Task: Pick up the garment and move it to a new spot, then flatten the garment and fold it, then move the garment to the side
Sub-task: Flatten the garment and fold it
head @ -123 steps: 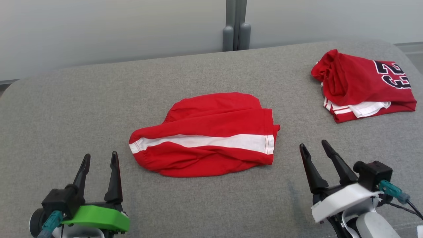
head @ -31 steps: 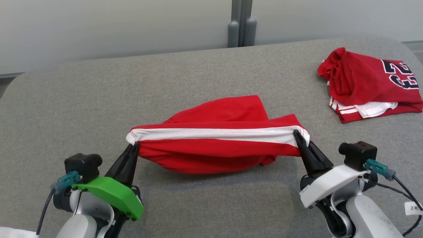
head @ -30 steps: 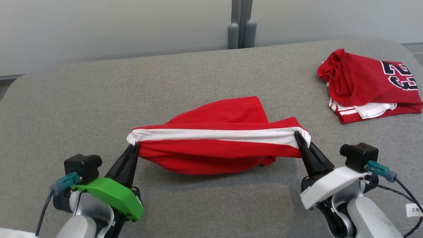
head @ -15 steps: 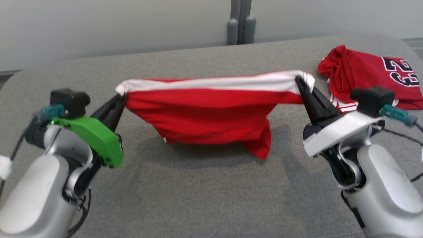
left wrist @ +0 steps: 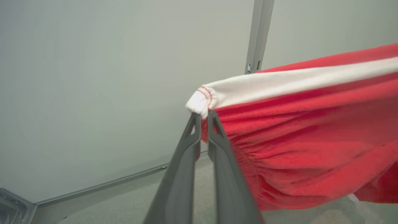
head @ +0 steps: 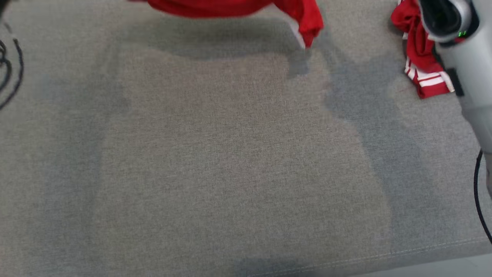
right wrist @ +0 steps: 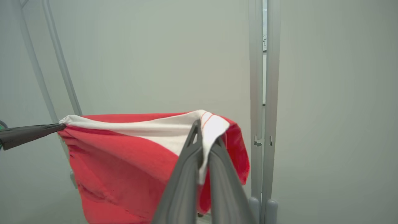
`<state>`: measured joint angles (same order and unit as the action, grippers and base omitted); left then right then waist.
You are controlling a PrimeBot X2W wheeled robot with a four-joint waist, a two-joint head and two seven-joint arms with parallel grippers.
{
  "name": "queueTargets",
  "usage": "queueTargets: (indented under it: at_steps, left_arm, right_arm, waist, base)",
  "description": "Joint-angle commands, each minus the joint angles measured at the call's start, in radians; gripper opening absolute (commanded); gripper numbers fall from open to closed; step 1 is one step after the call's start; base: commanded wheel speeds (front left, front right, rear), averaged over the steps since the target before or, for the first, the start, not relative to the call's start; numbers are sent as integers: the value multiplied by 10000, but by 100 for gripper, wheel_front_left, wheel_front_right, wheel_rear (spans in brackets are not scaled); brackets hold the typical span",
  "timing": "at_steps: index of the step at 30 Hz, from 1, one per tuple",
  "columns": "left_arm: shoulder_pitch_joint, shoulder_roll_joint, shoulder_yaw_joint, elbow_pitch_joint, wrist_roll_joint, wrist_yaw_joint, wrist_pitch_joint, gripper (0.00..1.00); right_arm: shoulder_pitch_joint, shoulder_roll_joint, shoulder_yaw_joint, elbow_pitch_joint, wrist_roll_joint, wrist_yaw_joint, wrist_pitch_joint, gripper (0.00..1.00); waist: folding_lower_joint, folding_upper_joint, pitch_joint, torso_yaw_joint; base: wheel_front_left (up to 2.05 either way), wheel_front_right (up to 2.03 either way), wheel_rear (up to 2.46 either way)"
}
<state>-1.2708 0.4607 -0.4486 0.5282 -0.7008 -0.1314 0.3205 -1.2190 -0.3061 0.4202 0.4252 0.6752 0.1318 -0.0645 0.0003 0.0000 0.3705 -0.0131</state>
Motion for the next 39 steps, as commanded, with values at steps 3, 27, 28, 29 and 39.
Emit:
queueTargets:
  at_steps: [3, 27, 28, 29, 39]
  left_arm:
    - [-1596, 76, -129, 844, 291, 26, -914, 0]
    - [2969, 670, -2414, 414, -3291, 46, -4154, 0]
    - [3291, 729, -2479, 380, -3184, 107, -4354, 0]
    - [3611, 780, -2545, 347, -3129, 180, -4508, 0]
    - [6098, 621, -3214, -375, -2854, 786, -5237, 0]
  right_arm:
    - [-1761, 22, 22, 1200, -114, -23, -828, 0]
    - [2287, -2, 2033, 674, 753, -15, -1999, 0]
    - [2588, -65, 1931, 574, 710, -17, -1999, 0]
    - [2850, -138, 1862, 468, 622, -17, -2000, 0]
    - [5460, -833, 1600, -554, -410, -18, -2002, 0]
  waist:
    - [-3, 0, 2058, -718]
    - [-3, 0, 1722, -708]
    - [-3, 0, 1591, -686]
    - [-3, 0, 1451, -658]
    - [-3, 0, -376, -254]
  base:
    - [0, 0, 0]
    - [0, 0, 0]
    - [0, 0, 0]
    - [0, 0, 0]
    - [0, 0, 0]
